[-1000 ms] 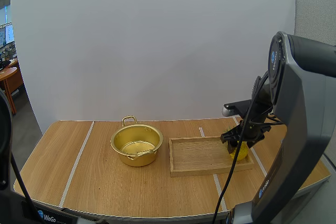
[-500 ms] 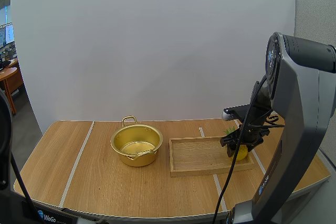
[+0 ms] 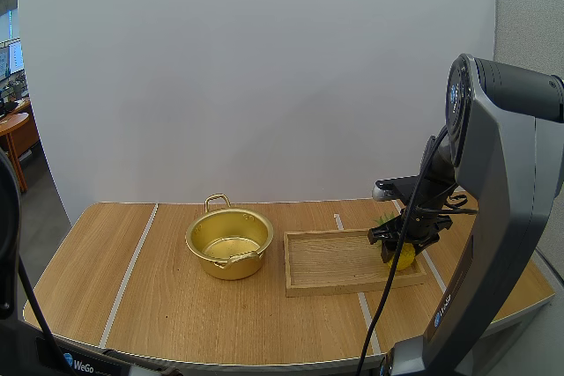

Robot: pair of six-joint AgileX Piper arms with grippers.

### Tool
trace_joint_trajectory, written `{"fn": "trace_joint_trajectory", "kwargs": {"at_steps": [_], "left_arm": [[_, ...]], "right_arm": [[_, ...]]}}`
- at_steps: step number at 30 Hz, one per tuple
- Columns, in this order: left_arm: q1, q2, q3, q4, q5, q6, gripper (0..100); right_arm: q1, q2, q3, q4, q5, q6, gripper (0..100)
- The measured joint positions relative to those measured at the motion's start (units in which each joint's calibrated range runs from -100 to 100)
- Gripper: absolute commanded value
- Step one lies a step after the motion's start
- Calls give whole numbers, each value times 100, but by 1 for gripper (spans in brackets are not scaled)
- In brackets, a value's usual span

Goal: Open the pot, put the pineapple inside, and close it

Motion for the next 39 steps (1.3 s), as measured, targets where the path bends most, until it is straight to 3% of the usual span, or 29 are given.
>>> {"fn": "trace_joint_trajectory", "kwargs": {"at_steps": [5, 15, 23, 39], "left_arm": [[0, 0, 0, 0, 0, 0, 0], [0, 0, 0, 0, 0, 0, 0], [0, 0, 0, 0, 0, 0, 0], [0, 0, 0, 0, 0, -7, 0]], "right_arm": [[0, -263, 0, 0, 19, 0, 0], [144, -2389, 0, 339, 409, -44, 0], [783, -3062, 0, 515, 982, -108, 0], [2205, -3089, 0, 606, 1166, 152, 0]]}}
